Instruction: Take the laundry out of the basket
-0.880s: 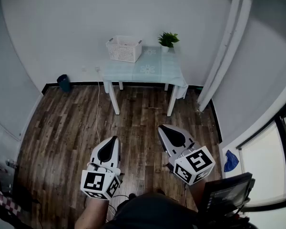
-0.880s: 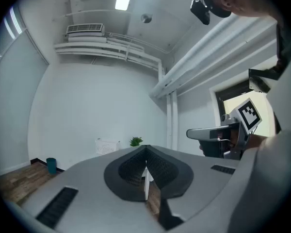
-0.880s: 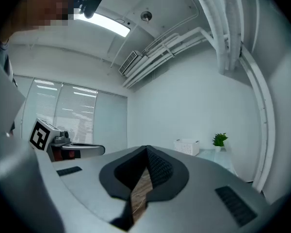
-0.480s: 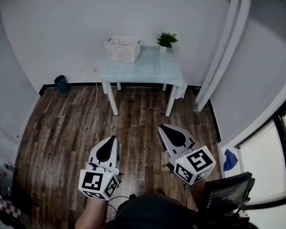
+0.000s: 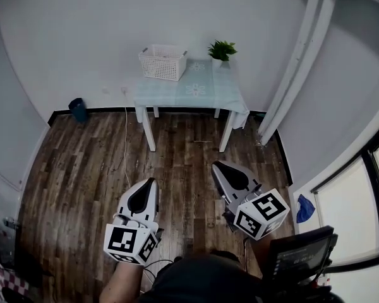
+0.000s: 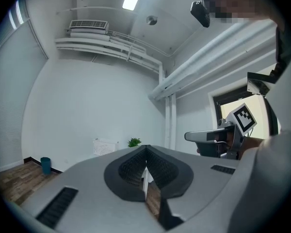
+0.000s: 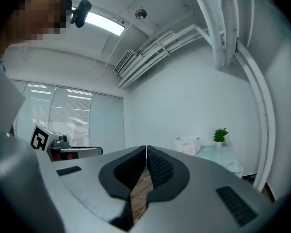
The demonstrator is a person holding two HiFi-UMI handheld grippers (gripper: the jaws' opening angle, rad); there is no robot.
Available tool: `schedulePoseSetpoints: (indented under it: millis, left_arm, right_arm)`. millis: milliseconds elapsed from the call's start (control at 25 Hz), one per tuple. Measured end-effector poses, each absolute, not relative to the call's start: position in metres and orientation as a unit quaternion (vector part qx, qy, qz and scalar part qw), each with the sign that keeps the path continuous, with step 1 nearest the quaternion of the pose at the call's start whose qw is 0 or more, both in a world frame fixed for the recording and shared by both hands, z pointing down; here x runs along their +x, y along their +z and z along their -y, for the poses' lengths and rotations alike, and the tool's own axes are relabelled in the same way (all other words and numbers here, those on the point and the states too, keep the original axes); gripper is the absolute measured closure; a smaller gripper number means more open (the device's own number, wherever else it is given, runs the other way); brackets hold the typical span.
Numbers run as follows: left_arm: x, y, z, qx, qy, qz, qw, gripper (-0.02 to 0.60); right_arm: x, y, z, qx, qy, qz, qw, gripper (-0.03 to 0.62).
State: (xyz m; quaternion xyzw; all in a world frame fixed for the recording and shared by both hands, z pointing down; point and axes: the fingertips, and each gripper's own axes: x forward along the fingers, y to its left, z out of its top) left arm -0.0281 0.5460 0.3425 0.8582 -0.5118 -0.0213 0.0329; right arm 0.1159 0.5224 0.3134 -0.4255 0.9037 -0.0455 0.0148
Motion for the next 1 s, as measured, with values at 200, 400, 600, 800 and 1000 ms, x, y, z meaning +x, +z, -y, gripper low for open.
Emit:
schedulePoseSetpoints:
  millis: [200,400,600,800,1000]
  left_arm:
    - [-0.039,0.353,-0.539,0.864,-0.017,0.501,0.042,0.571]
    - [-0.037,0.36,-0.518,0.863,-0.018,0.503,0.047,0.571]
    - [-0.04,0.359,-0.479,0.85,-0.011,0.525,0.045,0.571]
    - [-0.031,0.35,-0.43,0.841,0.0,0.54,0.032,0.571]
    - [0.005,0.348,-0.357,0.835,0.009,0.549,0.027,0.571]
  right_arm:
    - [0.104,0.322,-0.515,-0.437,-0.048,-0.898,0.008,0.577]
    - [0.096,0.334,-0.494,-0.42,-0.047,-0.906,-0.016,0.577]
    - [0.096,0.336,-0.451,-0.394,-0.06,-0.917,0.0,0.577]
    - [0.102,0.327,-0.401,-0.373,-0.046,-0.927,0.012,0.576]
    - [0.135,0.327,-0.328,-0.354,-0.05,-0.934,0.018,0.577]
